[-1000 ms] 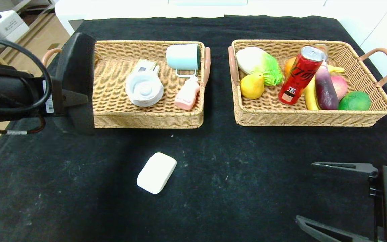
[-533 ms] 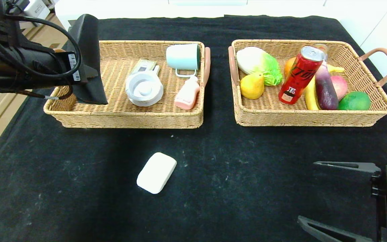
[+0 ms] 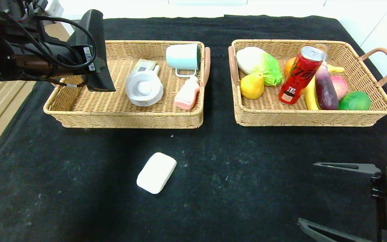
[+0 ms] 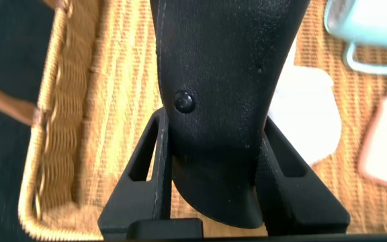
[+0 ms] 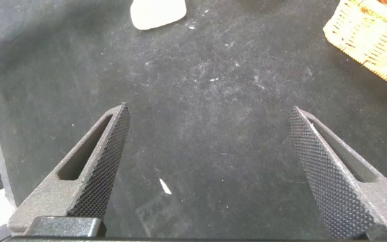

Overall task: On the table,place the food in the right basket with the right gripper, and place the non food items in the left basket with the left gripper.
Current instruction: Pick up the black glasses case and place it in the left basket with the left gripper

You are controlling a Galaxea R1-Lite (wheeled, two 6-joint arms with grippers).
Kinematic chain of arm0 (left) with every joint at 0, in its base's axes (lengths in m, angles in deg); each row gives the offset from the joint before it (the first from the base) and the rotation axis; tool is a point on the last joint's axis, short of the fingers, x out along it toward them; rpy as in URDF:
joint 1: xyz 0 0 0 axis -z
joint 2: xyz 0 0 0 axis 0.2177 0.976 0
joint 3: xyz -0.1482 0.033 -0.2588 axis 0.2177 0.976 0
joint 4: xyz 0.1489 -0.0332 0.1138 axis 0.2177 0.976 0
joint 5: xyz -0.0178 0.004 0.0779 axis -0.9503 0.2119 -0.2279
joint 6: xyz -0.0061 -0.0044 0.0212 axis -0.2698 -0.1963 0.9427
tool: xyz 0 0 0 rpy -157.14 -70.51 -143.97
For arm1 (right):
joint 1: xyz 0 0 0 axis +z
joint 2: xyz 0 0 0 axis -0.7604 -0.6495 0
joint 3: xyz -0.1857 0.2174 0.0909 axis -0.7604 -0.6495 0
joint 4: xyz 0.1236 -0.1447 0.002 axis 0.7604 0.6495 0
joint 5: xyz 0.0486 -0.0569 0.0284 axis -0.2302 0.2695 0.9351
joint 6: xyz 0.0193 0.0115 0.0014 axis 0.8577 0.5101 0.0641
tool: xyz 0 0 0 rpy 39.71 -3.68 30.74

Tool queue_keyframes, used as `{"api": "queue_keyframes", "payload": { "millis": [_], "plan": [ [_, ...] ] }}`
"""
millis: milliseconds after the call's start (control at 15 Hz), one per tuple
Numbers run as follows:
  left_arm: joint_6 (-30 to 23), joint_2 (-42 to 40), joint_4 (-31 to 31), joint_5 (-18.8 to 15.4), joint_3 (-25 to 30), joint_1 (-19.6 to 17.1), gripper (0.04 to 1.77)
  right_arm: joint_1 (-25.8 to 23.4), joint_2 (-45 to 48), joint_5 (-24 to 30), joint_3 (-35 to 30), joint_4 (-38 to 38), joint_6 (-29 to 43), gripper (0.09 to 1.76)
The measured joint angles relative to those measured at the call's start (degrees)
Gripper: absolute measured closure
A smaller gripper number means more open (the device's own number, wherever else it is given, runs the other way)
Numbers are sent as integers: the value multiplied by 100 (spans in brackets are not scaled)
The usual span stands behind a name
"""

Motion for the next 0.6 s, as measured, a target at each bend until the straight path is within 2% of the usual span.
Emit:
{"api": "queue_keyframes", "payload": {
  "millis": [600],
  "plan": [
    [-5,450,-50,7,-471,-171,105,2,-15,-9,-2,10,-2,14]
  ]
}}
